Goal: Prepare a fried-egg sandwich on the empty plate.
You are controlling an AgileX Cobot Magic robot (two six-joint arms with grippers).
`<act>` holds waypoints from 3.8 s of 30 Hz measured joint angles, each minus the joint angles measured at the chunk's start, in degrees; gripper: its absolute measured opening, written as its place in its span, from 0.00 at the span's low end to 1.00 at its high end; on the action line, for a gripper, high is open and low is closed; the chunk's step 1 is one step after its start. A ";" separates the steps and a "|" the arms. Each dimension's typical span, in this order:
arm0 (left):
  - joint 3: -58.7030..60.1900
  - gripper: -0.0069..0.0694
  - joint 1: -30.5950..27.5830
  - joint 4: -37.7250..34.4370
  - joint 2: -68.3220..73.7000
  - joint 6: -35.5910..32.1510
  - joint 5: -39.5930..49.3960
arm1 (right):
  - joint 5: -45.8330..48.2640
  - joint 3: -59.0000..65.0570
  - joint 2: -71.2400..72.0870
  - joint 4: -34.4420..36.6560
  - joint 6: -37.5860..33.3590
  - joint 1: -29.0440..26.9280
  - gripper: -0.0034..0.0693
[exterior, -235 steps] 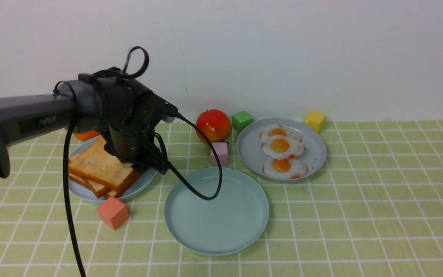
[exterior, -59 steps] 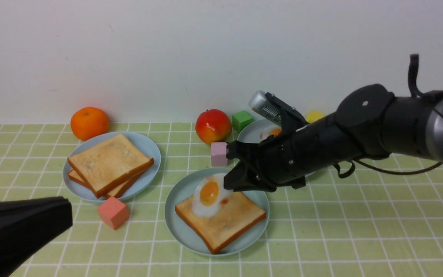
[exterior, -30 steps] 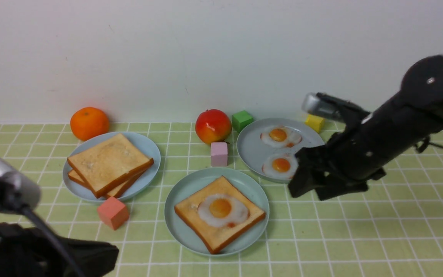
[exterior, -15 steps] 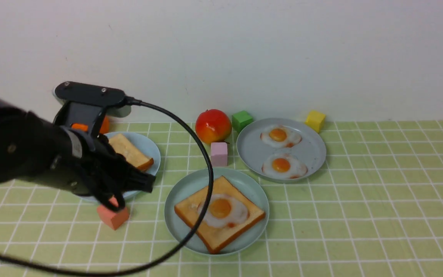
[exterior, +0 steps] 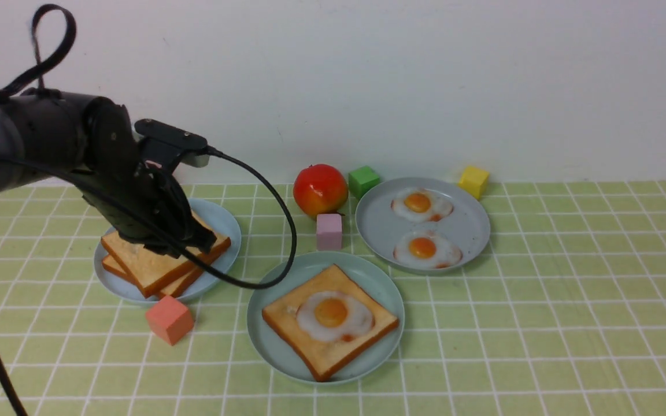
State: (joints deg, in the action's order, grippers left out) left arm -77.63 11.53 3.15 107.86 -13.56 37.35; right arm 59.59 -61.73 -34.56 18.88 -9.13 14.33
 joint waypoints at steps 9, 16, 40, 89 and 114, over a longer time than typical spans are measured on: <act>-1.09 0.64 0.00 4.40 4.91 -3.07 -4.46 | -0.12 0.23 -2.30 0.00 0.00 0.00 0.05; -1.39 0.67 0.00 4.70 6.97 -7.45 -5.00 | -0.16 0.35 -3.81 1.26 0.00 0.00 0.06; -1.40 0.13 1.98 6.91 -4.01 -4.44 -0.31 | 0.21 0.40 -2.44 3.28 -2.94 0.00 0.07; -1.22 0.55 35.48 16.12 0.60 24.61 4.02 | 5.82 0.40 4.97 -0.02 -3.11 0.00 0.12; 48.20 0.07 48.54 21.75 -90.92 46.20 -20.14 | 9.78 9.22 21.42 -6.30 3.19 -0.01 0.13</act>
State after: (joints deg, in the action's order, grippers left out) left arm -29.43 60.07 24.89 16.94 32.63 17.21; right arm 69.37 -52.51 -13.14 12.59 -5.94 14.32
